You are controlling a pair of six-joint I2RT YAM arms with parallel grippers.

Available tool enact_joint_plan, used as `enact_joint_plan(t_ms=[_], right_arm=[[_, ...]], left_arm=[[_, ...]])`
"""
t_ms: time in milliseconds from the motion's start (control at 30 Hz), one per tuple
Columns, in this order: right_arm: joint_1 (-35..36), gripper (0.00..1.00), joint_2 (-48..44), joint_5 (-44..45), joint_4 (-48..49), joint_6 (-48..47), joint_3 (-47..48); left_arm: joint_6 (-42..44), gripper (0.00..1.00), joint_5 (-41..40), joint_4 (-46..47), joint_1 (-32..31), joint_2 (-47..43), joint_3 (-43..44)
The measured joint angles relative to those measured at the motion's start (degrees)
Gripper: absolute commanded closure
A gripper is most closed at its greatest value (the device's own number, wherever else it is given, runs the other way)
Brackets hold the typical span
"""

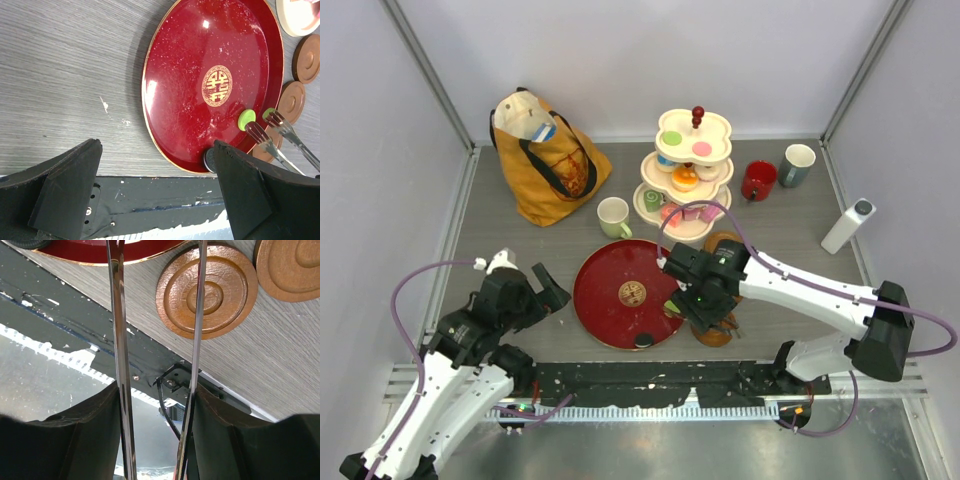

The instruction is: Serve the afternoon tea

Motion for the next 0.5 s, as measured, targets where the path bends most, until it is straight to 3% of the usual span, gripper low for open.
enact_joint_plan(t_ms=[500], right_arm=[[0.6,0.42,4.6,1.0,0.3,-1.1,0.1]], left_arm=[[0.9,0.00,0.0,0.2,0.0,0.0,-0.1]])
